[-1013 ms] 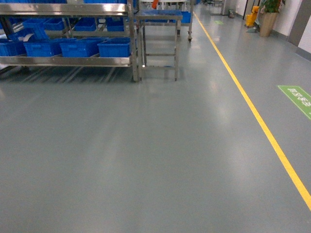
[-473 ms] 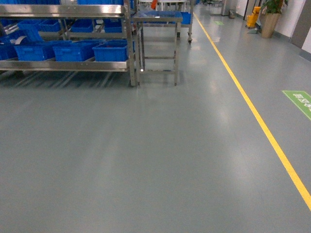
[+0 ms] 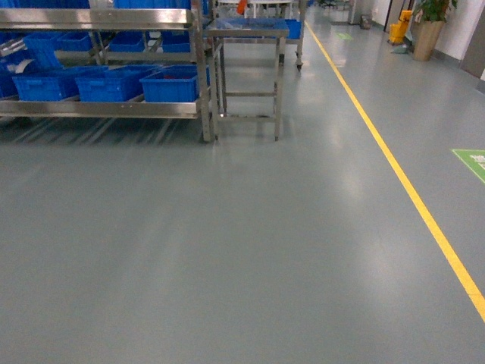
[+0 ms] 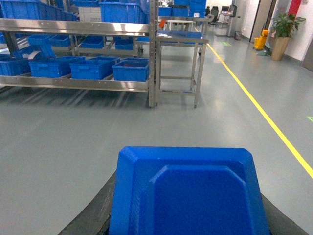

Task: Sort blue parts and orange caps into right shelf containers

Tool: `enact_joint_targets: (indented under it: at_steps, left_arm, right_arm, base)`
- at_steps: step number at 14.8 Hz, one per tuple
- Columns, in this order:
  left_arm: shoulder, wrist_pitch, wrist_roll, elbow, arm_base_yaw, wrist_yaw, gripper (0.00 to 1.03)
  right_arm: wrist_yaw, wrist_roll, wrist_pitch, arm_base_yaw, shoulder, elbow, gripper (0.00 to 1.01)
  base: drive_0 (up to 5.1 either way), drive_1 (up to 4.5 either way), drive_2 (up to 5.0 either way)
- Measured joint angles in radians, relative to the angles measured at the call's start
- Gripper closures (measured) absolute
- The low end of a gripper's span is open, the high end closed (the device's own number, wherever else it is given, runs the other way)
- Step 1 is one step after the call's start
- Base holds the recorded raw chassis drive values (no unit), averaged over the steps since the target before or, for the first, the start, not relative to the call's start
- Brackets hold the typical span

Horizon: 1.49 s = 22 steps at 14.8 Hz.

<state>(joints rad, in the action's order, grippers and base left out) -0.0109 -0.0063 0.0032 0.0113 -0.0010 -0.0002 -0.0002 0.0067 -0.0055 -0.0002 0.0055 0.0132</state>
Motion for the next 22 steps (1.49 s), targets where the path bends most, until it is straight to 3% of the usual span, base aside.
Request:
enact_joint_targets:
  at_steps: [22]
  left_arm:
    - [0.000,-0.001,0.000,0.000,0.000,0.000,0.61]
  right_arm:
    - [0.000,0.000,-0.002,0.000,0.000,0.000,0.58]
  base:
    - [0.0,4.07,-4.1]
